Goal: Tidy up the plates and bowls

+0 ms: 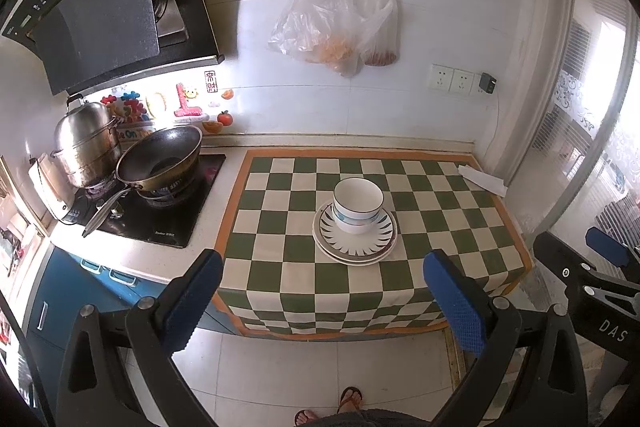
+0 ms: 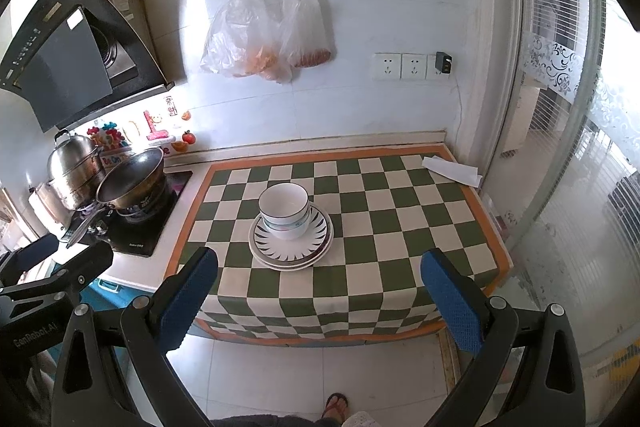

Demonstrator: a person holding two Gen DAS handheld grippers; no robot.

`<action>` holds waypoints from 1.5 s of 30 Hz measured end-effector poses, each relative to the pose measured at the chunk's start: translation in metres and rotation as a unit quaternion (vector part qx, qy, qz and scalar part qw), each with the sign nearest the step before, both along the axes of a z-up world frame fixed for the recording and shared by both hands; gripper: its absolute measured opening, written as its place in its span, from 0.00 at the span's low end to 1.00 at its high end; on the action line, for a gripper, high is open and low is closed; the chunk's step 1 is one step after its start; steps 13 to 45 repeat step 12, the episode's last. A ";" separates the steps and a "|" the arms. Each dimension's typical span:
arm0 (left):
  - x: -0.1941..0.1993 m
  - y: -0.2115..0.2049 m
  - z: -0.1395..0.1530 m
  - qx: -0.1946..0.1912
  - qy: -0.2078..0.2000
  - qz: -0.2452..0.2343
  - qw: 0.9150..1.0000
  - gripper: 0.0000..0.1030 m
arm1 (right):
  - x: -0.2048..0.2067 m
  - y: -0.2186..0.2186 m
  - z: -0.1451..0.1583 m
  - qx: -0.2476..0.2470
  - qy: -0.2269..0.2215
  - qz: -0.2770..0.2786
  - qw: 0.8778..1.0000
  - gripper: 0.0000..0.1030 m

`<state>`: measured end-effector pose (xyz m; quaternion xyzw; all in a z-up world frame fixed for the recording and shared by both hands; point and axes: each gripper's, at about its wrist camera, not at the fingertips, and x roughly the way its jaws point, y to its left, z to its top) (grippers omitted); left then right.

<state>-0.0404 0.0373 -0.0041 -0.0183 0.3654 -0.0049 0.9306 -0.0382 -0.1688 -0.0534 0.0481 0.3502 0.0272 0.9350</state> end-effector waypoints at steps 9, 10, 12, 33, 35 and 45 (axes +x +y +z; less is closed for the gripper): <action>-0.005 -0.003 0.000 0.001 -0.012 0.011 1.000 1.00 | -0.001 0.000 0.000 0.000 -0.002 0.000 1.000 1.00; -0.005 -0.004 0.000 0.000 -0.012 0.012 1.000 1.00 | -0.001 0.000 0.000 0.001 -0.002 0.000 1.000 1.00; -0.006 -0.004 -0.001 -0.001 -0.011 0.011 1.000 1.00 | -0.001 0.000 0.000 0.000 -0.002 -0.001 1.000 1.00; -0.006 -0.004 -0.001 -0.001 -0.011 0.011 1.000 1.00 | -0.001 0.000 0.000 0.000 -0.002 -0.001 1.000 1.00; -0.006 -0.004 -0.001 -0.001 -0.011 0.011 1.000 1.00 | -0.001 0.000 0.000 0.000 -0.002 -0.001 1.000 1.00; -0.006 -0.004 -0.001 -0.001 -0.011 0.011 1.000 1.00 | -0.001 0.000 0.000 0.000 -0.002 -0.001 1.000 1.00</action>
